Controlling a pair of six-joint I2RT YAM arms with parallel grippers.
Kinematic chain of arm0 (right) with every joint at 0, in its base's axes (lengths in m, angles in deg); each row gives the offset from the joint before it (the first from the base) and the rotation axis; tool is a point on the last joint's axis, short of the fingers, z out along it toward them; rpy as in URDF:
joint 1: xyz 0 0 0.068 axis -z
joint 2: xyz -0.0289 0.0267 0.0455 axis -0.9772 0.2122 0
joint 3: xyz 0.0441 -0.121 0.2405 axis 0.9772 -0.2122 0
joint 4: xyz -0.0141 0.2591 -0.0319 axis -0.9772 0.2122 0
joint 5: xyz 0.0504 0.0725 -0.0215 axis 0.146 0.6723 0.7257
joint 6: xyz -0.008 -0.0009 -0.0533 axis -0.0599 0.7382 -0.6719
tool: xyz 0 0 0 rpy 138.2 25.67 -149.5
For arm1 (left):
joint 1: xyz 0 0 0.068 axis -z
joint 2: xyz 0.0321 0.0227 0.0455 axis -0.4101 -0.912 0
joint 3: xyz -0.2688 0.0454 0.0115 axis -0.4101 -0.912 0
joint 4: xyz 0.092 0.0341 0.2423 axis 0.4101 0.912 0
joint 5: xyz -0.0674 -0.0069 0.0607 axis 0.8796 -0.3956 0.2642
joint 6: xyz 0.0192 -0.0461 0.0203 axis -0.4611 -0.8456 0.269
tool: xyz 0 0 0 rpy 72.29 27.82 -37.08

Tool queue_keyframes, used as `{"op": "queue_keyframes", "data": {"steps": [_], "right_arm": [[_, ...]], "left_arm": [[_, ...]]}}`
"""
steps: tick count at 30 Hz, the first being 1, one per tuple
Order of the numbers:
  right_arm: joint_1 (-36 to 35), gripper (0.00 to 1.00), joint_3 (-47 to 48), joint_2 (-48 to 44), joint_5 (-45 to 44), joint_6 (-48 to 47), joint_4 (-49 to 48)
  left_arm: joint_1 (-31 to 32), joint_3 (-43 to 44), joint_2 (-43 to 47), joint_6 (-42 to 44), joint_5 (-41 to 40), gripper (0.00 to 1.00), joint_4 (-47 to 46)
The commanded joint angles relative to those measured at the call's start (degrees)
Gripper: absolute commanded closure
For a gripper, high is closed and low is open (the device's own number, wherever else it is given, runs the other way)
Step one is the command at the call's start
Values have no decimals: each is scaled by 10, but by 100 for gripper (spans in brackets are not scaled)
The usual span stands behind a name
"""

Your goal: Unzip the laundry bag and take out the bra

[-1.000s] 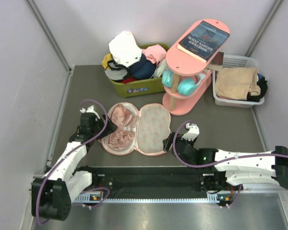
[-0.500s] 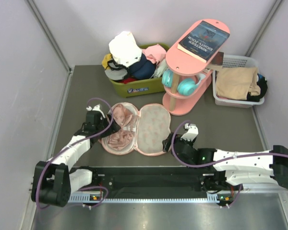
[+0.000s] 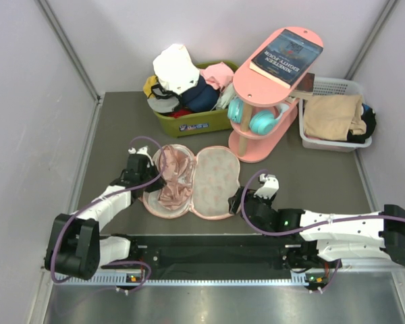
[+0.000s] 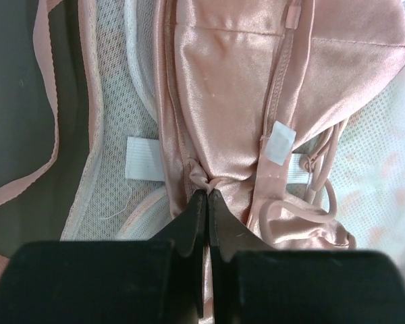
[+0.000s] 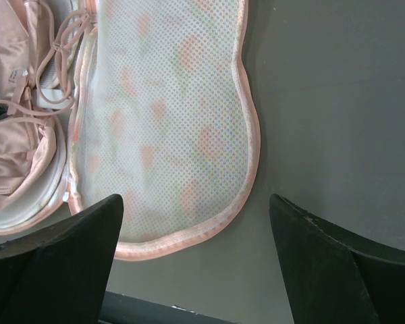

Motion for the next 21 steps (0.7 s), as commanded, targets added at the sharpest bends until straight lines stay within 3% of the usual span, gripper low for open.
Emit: {"op": "queue_keyframes", "data": {"steps": [1, 10, 15, 21], "right_arm": [[-5, 11, 5, -3, -16, 2, -9], [-5, 11, 2, -18, -30, 3, 0], [-4, 11, -2, -26, -35, 3, 1], [-5, 10, -3, -27, -41, 0, 1]], "left_arm": [[4, 25, 6, 9, 4, 100, -26], [5, 65, 106, 21, 64, 100, 6], [5, 131, 164, 39, 65, 100, 49], [5, 230, 165, 45, 63, 100, 55]]}}
